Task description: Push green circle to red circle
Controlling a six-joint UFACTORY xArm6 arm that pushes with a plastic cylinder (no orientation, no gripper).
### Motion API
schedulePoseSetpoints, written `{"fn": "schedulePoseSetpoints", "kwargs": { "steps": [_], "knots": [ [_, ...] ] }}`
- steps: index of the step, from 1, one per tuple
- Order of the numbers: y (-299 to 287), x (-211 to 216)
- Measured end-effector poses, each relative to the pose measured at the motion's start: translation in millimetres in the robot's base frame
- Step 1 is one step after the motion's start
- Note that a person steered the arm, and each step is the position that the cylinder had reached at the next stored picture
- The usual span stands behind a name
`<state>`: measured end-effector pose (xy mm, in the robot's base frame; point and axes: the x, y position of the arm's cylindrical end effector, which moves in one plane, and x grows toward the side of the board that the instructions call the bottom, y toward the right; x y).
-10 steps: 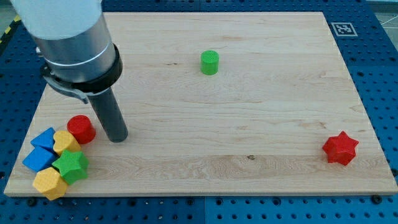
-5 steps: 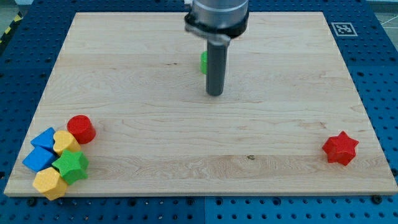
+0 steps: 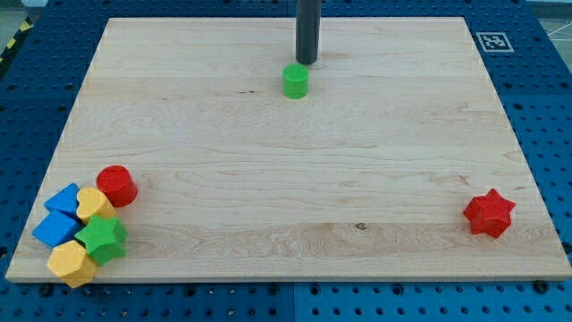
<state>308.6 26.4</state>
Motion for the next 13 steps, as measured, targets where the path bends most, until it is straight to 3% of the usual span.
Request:
{"fn": "schedulePoseSetpoints", "kwargs": {
  "steps": [1, 3, 6, 8, 10, 13],
  "knots": [
    [0, 44],
    [-28, 85],
    [-61, 122],
    [-46, 99],
    [-75, 94],
    [-134, 158]
  ]
}}
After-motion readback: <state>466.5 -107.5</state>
